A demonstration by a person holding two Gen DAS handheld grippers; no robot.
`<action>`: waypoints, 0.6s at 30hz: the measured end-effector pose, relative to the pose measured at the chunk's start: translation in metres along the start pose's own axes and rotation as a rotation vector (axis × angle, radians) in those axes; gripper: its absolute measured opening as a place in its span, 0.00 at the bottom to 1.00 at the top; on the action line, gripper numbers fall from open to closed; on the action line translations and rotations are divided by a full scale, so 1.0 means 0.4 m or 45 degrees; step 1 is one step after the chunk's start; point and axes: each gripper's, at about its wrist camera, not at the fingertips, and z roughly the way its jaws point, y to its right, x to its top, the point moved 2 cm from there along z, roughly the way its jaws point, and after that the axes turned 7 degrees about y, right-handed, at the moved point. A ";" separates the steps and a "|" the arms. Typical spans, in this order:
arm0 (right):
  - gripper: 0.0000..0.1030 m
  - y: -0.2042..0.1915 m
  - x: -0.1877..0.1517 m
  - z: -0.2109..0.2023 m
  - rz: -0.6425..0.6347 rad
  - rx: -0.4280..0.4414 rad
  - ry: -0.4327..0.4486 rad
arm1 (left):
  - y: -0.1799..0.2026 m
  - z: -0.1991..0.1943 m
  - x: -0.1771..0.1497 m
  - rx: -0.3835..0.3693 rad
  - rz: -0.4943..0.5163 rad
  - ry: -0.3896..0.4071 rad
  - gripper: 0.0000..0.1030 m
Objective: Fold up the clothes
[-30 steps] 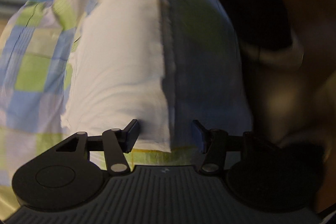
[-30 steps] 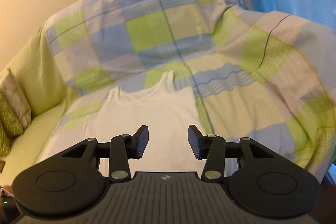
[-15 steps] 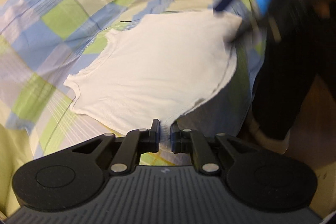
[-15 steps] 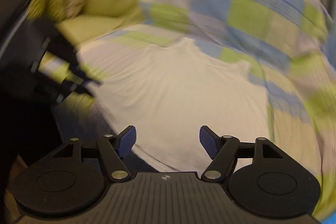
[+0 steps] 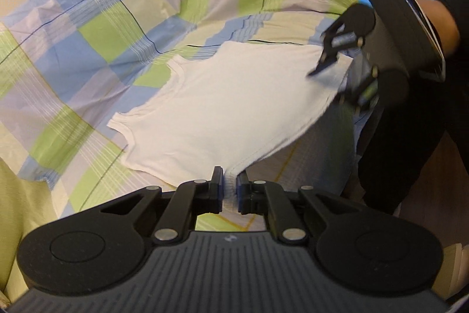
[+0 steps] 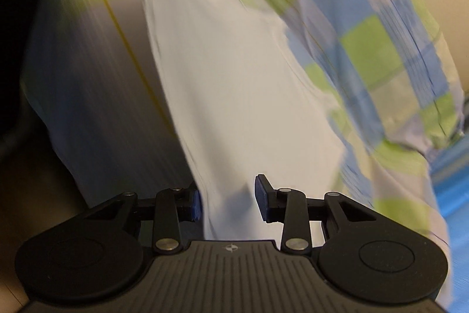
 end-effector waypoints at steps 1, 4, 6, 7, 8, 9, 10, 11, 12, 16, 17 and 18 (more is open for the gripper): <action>0.32 0.017 -0.019 0.003 -0.023 -0.018 -0.020 | -0.003 -0.001 0.001 0.005 -0.004 0.002 0.06; 0.24 0.041 -0.051 0.013 -0.118 -0.033 -0.084 | -0.011 -0.001 0.004 0.016 -0.013 0.009 0.06; 0.20 0.057 -0.076 0.019 -0.140 -0.048 -0.106 | -0.013 0.004 0.002 0.020 -0.008 0.005 0.06; 0.17 0.064 -0.089 0.021 -0.143 -0.053 -0.116 | -0.014 0.006 0.000 0.022 -0.005 0.003 0.06; 0.08 0.069 -0.101 0.021 -0.142 -0.054 -0.126 | -0.015 0.008 -0.001 0.025 -0.002 0.001 0.06; 0.00 0.074 -0.114 0.021 -0.141 -0.056 -0.135 | -0.016 0.011 -0.004 0.028 0.006 -0.003 0.06; 0.00 0.079 -0.122 0.017 -0.136 -0.059 -0.137 | -0.015 0.016 -0.008 0.029 0.016 -0.009 0.06; 0.00 0.085 -0.127 0.011 -0.128 -0.061 -0.132 | -0.014 0.020 -0.014 0.029 0.025 -0.016 0.06; 0.00 0.089 -0.126 -0.003 -0.119 -0.068 -0.122 | -0.014 0.023 -0.020 0.028 0.033 -0.023 0.06; 0.00 0.104 -0.108 -0.078 -0.078 -0.105 -0.066 | -0.003 -0.003 -0.033 -0.011 0.054 -0.022 0.05; 0.00 0.108 -0.104 -0.097 -0.068 -0.114 -0.052 | 0.000 -0.017 -0.036 -0.033 0.050 -0.016 0.05; 0.00 0.113 -0.100 -0.121 -0.053 -0.123 -0.038 | 0.002 -0.033 -0.040 -0.058 0.042 -0.009 0.05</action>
